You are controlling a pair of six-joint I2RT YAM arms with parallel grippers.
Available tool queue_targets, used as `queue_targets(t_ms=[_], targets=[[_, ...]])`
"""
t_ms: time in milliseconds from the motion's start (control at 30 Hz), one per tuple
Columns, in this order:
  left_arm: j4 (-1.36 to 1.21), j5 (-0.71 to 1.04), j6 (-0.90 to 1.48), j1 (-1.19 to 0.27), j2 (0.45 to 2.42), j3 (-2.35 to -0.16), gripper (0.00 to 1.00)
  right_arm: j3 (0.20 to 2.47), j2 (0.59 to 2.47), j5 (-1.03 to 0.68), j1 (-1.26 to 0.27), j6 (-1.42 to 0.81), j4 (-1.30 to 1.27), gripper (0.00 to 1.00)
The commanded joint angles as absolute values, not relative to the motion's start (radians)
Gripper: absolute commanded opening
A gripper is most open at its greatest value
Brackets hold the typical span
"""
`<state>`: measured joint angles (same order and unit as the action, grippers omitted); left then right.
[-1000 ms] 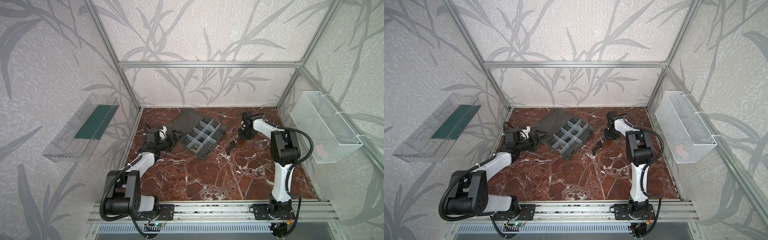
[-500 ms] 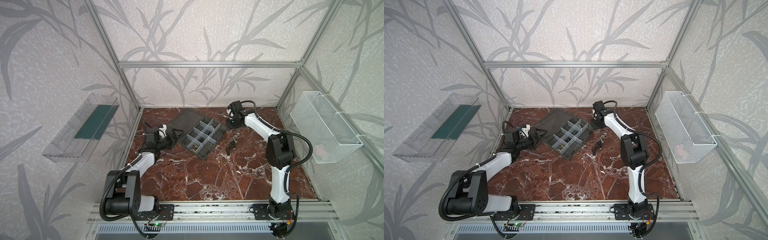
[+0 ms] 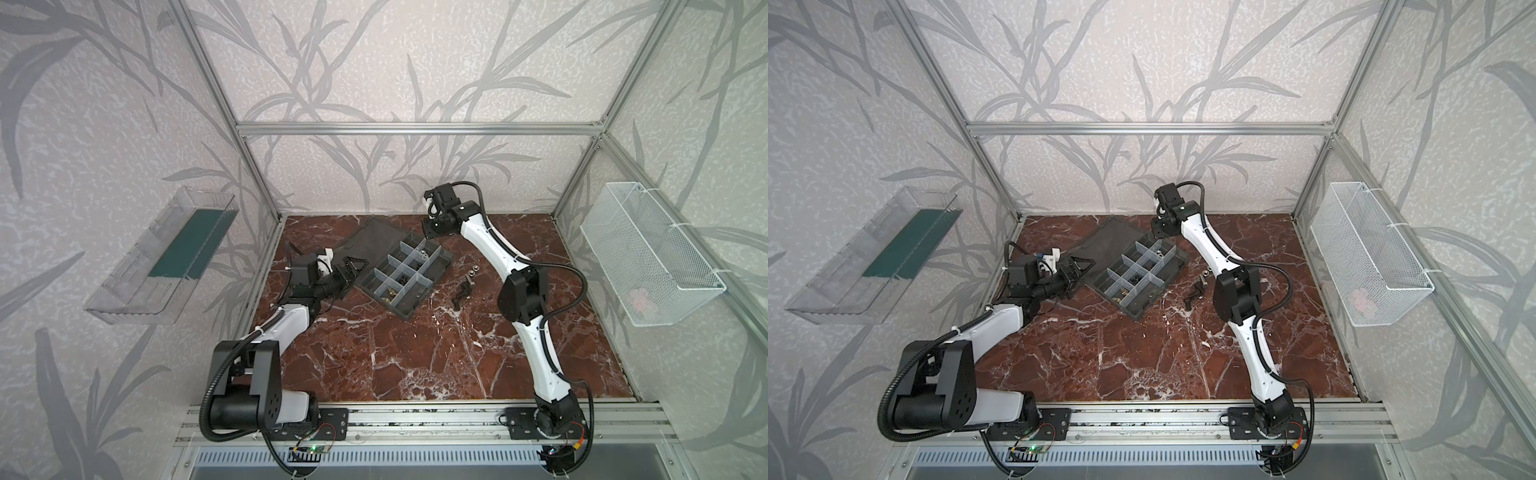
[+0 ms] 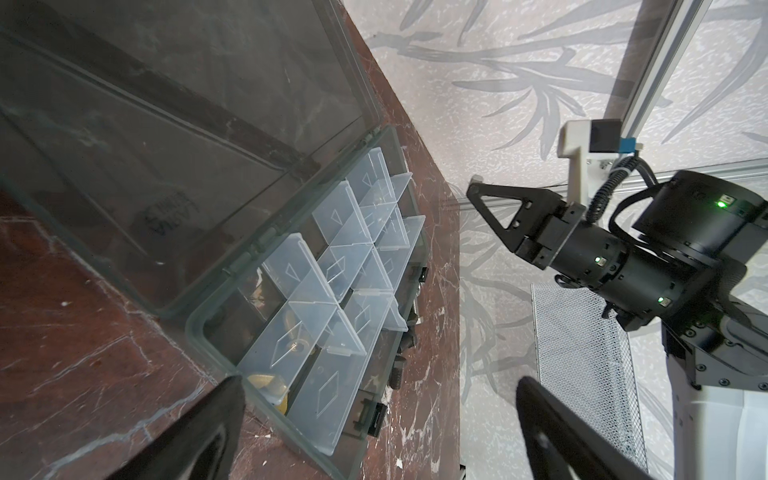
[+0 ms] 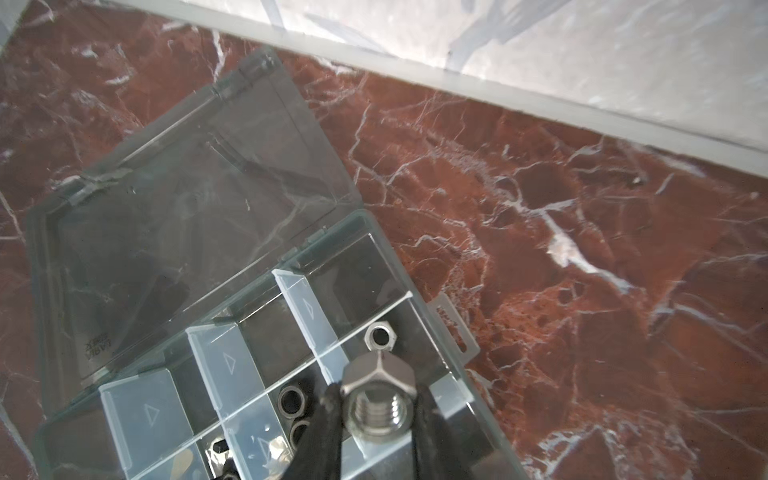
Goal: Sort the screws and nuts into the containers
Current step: 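Carry the silver hex nut with the right gripper over the compartment, then open the right gripper to drop the silver hex nut in, then move the right gripper back over the hardware pile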
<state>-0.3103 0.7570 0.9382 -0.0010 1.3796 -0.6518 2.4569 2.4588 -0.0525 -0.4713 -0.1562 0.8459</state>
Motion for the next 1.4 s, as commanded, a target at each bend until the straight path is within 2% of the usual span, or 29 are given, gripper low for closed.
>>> queue_targets(t_ms=[0, 300, 533, 767, 1000, 1200, 1367], targets=[[-0.328, 0.771, 0.939, -0.002, 1.361, -0.638, 1.00, 2.523, 2.510, -0.042, -0.475, -0.170, 0.959, 0.09], [-0.331, 0.773, 0.942, -0.002, 1.369, -0.643, 1.00, 2.469, 2.519, -0.021, -0.476, -0.162, 0.954, 0.09], [-0.333, 0.775, 0.944, -0.001, 1.369, -0.643, 0.99, 2.459, 2.531, -0.031, -0.477, -0.163, 0.957, 0.14], [-0.338, 0.774, 0.948, -0.001, 1.361, -0.636, 0.99, 2.468, 2.533, -0.038, -0.477, -0.169, 0.959, 0.38], [-0.342, 0.774, 0.948, 0.000, 1.351, -0.627, 1.00, 2.486, 2.519, -0.018, -0.477, -0.159, 0.999, 0.46], [-0.341, 0.773, 0.945, -0.001, 1.356, -0.631, 0.99, 2.393, 2.392, 0.054, -0.462, -0.135, 1.034, 0.48], [-0.344, 0.779, 0.946, -0.001, 1.361, -0.638, 0.99, 2.122, 2.217, 0.052, -0.414, -0.166, 0.930, 0.48]])
